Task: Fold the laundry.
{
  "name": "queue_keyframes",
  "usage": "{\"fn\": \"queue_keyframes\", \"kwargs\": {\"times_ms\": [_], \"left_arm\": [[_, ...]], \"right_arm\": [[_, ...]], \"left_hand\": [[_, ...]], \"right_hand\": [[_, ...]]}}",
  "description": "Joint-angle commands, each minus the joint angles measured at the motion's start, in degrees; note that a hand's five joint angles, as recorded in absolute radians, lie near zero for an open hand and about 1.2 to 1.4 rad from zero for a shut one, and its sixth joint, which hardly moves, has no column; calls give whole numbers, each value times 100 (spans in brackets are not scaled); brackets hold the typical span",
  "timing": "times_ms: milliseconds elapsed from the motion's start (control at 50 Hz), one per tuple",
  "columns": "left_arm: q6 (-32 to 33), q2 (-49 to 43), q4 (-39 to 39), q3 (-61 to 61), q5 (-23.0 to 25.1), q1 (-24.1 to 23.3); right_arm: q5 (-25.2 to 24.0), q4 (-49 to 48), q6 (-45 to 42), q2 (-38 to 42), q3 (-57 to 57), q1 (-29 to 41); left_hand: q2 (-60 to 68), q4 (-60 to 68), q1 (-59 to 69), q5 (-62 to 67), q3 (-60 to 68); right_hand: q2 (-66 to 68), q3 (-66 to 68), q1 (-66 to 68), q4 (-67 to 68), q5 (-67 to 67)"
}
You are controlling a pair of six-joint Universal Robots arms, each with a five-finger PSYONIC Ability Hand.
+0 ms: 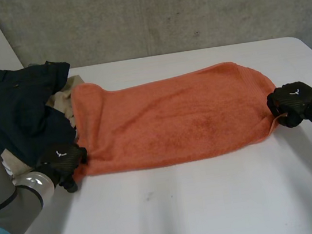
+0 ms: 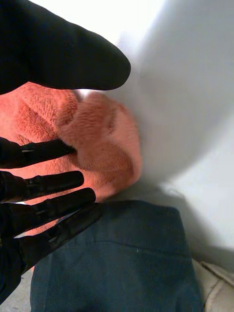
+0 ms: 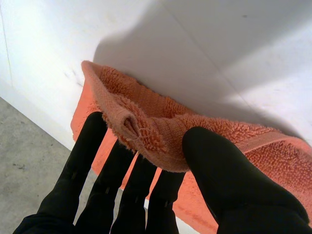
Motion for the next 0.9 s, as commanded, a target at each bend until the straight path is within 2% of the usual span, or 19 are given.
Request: {"fn": "queue_keyframes", "kwargs": {"times_ms": [20,160,220,260,300,320,400,480,560,660,740,840,900], "left_arm": [[334,-358,215,342,-150,-51],[395,-534,268,685,-273,-60],[395,-630,259,852,-264,-69],[395,-683,259,940,-255,-77],[387,-719,233,1080,-281,-86],[378,-710,233,1107,-282,-95],[290,-517,93,1116,-404,-148],[-8,45,-215,888,-396,-183],[-456,941,-601,694,-369,-148],[-1027,2170,-1365,685,-291,142],[-1309,2795,-1875,904,-54,274],[-1652,3201,-2342,1221,202,222],[-1784,3062,-2395,1475,62,73]], "right_arm": [[157,-19,-72,57,-18,141],[184,-19,-90,145,-62,133],[184,-19,-99,189,-88,133],[192,-19,-99,215,-123,133],[227,16,-99,233,-167,124],[254,34,-99,233,-176,133],[464,235,-90,128,-255,124],[719,937,-99,-302,-369,-16],[816,2097,-230,-987,-580,-324],[834,3764,-748,-1830,-1071,-833],[790,4523,-872,-2367,-1432,-1071],[799,4499,-539,-2755,-1732,-984],[843,4402,-346,-2808,-1811,-870]], "left_hand": [[697,644,670,655,694],[814,761,787,772,812],[1502,1449,1475,1460,1500],[2357,2304,2330,2315,2355],[4574,4521,4547,4532,4571],[4797,4744,4770,4755,4795],[4800,4747,4773,4757,4797],[4800,4747,4773,4757,4797],[4800,4747,4773,4757,4797],[4800,4747,4773,4757,4797],[4800,4747,4773,4757,4797],[4800,4747,4773,4757,4797],[4800,4747,4773,4757,4797]], "right_hand": [[1229,1206,1464,1145,1319],[1229,1206,1464,1145,1319],[1229,1206,1464,1145,1319],[1229,1206,1464,1145,1319],[1229,1206,1464,1145,1319],[1229,1206,1464,1145,1319],[1229,1206,1464,1145,1319],[1229,1206,1464,1145,1319],[1229,1206,1464,1145,1319],[1229,1206,1464,1145,1319],[1229,1206,1464,1145,1319],[1229,1206,1464,1145,1319],[1229,1206,1464,1145,1319]]}}
